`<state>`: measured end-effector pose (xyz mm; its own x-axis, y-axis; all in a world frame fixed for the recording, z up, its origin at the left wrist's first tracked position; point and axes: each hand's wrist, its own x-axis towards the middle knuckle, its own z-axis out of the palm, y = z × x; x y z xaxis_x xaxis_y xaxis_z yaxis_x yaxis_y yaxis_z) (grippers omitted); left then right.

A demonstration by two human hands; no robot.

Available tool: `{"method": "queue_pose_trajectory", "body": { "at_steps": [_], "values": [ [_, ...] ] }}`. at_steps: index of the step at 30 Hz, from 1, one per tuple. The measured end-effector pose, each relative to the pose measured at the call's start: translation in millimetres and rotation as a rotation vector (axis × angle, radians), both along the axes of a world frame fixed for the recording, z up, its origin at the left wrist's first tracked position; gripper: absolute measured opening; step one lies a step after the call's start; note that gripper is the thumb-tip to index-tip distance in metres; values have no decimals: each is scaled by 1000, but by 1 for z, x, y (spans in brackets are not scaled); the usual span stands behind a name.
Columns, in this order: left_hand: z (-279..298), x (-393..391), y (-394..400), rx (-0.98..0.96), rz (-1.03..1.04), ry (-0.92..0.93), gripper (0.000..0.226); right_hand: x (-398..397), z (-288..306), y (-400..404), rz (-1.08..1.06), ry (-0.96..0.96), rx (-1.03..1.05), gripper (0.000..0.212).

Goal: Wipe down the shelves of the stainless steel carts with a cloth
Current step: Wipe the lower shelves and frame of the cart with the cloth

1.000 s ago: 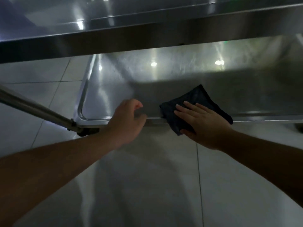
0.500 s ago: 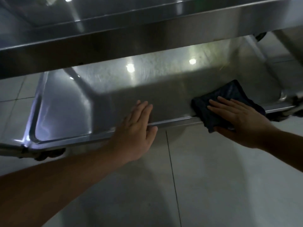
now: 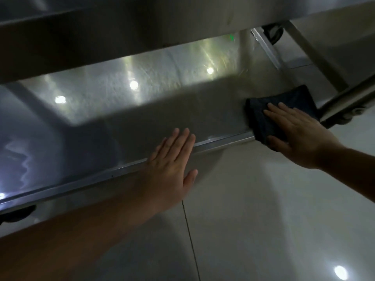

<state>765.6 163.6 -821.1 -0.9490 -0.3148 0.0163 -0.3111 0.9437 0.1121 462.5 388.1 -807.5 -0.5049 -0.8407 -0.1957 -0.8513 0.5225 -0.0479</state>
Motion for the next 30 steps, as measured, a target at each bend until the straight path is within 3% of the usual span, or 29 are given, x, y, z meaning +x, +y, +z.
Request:
{"method": "queue_pose_trajectory", "body": {
  "at_steps": [7, 10, 16, 20, 25, 30],
  "values": [
    [-9, 4, -1, -32, 4, -16, 82, 6, 4, -16, -261, -64, -42, 84],
    [-11, 7, -6, -60, -12, 0, 83, -13, -5, -42, -323, -78, -40, 71],
    [-11, 7, -6, -68, -37, -47, 82, -87, -4, -115, -268, -45, -54, 67],
    [-10, 7, -8, -72, -31, -54, 81, -95, 3, -147, -307, -67, -102, 69],
    [-7, 8, -7, -73, -22, -62, 80, -49, 9, -110, -290, -209, -136, 66],
    [-8, 8, -6, -59, -13, -60, 83, -15, 5, -55, -342, -268, -42, 68]
  ]
}}
